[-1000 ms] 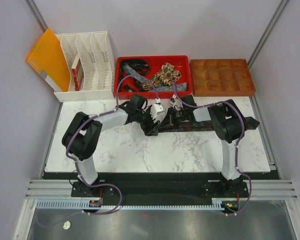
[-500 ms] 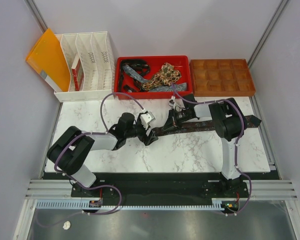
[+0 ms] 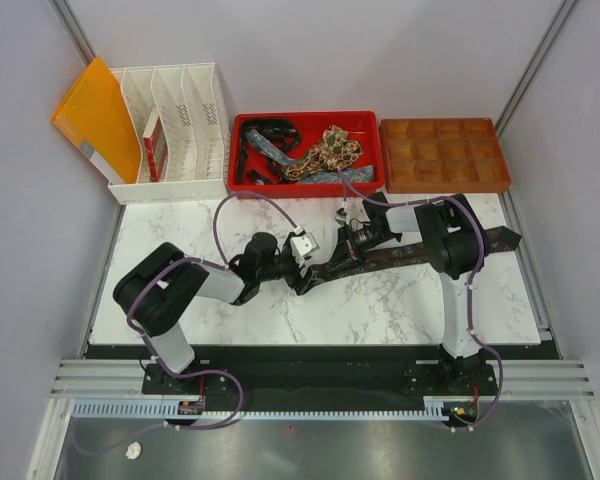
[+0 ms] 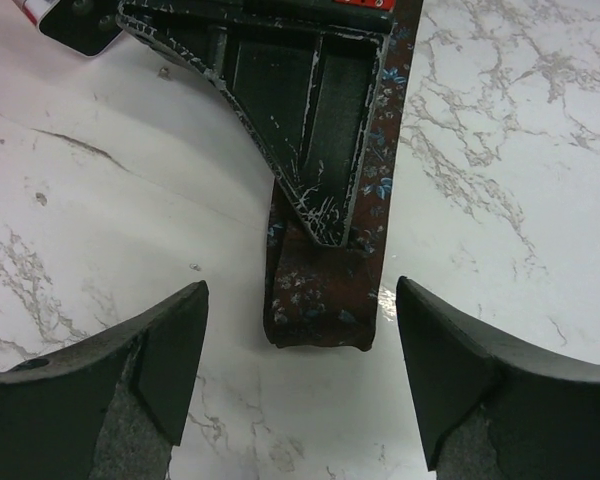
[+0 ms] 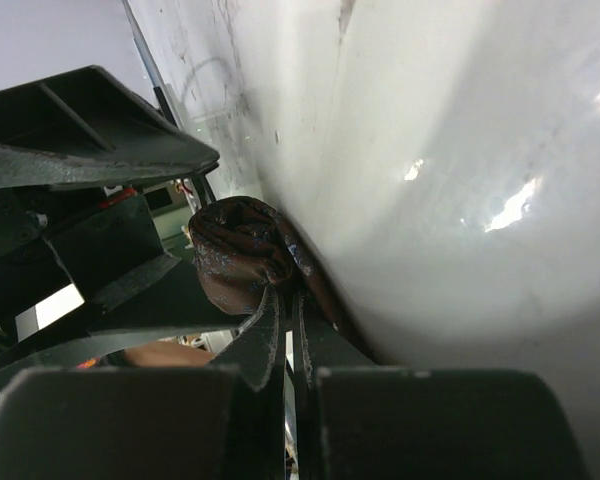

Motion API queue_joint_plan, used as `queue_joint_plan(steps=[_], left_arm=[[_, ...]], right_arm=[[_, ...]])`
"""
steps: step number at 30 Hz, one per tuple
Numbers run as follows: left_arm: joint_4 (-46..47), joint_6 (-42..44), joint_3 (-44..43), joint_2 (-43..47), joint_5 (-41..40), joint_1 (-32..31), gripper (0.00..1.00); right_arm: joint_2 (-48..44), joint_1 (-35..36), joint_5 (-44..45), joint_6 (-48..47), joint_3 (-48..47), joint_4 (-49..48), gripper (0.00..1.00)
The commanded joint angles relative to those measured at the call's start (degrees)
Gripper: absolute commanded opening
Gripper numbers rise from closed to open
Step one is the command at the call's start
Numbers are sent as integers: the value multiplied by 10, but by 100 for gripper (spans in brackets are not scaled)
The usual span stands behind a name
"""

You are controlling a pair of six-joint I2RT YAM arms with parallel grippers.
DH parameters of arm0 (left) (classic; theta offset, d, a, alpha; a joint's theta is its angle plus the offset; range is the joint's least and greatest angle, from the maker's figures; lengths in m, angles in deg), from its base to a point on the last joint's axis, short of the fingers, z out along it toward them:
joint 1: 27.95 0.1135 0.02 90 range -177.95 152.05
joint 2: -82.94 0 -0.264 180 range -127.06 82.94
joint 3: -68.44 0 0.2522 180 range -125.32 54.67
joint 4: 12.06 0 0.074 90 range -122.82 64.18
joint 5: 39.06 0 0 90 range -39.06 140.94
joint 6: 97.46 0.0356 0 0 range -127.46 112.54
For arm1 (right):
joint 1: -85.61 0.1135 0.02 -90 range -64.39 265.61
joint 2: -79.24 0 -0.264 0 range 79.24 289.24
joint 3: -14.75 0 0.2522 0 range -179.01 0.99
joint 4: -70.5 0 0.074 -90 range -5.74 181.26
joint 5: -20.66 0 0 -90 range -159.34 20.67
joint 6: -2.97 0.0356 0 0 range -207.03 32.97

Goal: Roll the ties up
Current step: Roll the tie at the center of the board.

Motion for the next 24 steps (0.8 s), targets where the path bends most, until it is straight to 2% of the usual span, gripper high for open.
queue_joint_plan(steps=[1,6,11,12,14,15,19,20,24], left_arm=[[32,23,-8,-13,-19,-6,80],[33,35,-10,-36,-5,-16,70],[17,47,-23,-42,-8,-28,65],[-1,50,-31,-42,-11,-29,58],[-72,51,-66,-37,-16,-29,49],[-98,57,-79,-36,-15,-30,40],[-250,82,-164,-39,-23,-34,20],[-305,87,-179,-44,-23,-34,18],[-409,126,-221,-46,-25,-33,12]], right_arm=[[51,6,169,-70,26,37,0],[55,6,164,-73,27,35,0],[56,7,164,-66,29,24,0],[56,7,163,-61,29,22,0],[55,7,160,-57,30,16,0],[54,6,160,-54,30,13,0],[48,6,157,-14,34,-24,0],[47,6,159,-6,35,-41,0],[39,7,164,44,44,-88,3]])
